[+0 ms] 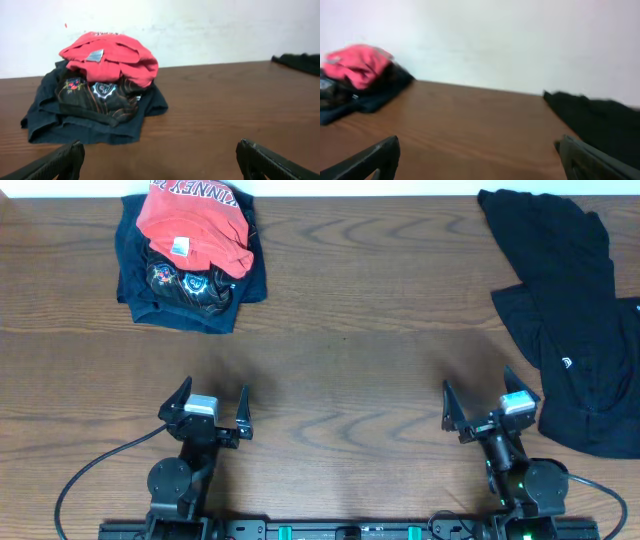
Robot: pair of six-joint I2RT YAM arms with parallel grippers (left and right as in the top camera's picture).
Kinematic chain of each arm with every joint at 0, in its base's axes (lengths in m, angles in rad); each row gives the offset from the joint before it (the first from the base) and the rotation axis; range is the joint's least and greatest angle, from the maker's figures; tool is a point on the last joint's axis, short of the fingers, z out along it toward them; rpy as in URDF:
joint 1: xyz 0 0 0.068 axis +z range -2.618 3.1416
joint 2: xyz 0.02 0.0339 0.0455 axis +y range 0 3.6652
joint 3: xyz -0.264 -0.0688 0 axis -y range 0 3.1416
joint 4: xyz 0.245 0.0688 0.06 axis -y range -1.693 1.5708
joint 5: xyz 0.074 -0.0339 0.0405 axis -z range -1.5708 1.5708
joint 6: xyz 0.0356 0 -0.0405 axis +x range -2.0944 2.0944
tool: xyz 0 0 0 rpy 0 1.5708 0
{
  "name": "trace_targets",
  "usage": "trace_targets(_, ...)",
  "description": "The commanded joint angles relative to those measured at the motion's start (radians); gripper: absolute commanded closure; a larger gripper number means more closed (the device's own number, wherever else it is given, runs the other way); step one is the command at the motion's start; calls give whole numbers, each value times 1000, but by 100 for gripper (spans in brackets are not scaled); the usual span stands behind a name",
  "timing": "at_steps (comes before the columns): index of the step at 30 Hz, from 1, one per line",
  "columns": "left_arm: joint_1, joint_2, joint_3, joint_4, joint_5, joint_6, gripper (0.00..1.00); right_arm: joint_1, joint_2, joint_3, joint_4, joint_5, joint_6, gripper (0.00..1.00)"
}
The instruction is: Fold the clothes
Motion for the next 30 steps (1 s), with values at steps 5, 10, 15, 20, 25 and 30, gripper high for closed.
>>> trace_targets(5, 3, 16, 60, 11, 111, -55, 2, -10, -2, 63, -44, -58, -4, 1)
trace_targets(10, 3, 114, 180, -87, 111, -55, 2, -12, 45, 167, -127, -39, -4, 1)
trace_targets(15, 3, 294, 347, -205, 111, -55, 2, -12, 182, 322, -195, -41, -4, 1)
trace_targets(20, 3, 511, 555, -332, 111, -54, 2, -12, 396, 531, -319, -40, -4, 1)
trace_targets(25, 3, 711, 726, -435, 111, -50, 2, -13, 625, 739, -453, -40, -3, 1)
trace_targets(30, 3, 918, 838, -529, 111, -31, 2, -57, 927, 1002, -641, -40, 19, 1)
